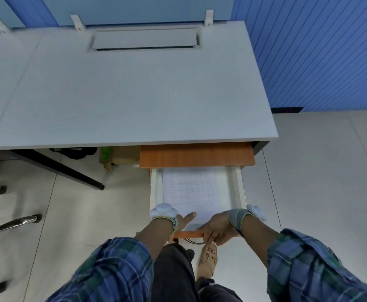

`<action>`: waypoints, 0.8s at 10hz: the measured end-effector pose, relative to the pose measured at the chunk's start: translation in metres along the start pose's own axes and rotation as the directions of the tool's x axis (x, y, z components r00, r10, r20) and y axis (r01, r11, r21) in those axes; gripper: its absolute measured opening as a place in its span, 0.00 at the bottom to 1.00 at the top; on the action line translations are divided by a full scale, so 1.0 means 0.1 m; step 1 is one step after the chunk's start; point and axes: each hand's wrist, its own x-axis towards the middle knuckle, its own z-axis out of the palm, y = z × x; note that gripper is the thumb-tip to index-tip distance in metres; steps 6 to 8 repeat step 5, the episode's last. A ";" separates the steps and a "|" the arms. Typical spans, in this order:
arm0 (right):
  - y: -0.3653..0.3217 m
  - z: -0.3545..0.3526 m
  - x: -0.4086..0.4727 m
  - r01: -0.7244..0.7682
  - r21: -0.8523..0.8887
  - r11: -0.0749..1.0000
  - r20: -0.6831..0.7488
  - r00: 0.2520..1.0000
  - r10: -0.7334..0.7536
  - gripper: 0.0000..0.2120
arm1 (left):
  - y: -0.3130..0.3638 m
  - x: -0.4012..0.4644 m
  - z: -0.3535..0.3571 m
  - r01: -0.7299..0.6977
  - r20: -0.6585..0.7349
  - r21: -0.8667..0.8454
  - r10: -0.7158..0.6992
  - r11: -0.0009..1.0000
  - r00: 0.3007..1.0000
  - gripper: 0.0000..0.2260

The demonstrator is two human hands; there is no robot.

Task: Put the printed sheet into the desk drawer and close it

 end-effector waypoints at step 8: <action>-0.47 -0.47 -0.45 0.281 -0.249 0.927 -0.495 0.786 -0.371 0.29 | 0.12 -0.18 -0.86 -0.209 -0.393 0.054 0.213 0.976 0.895 0.24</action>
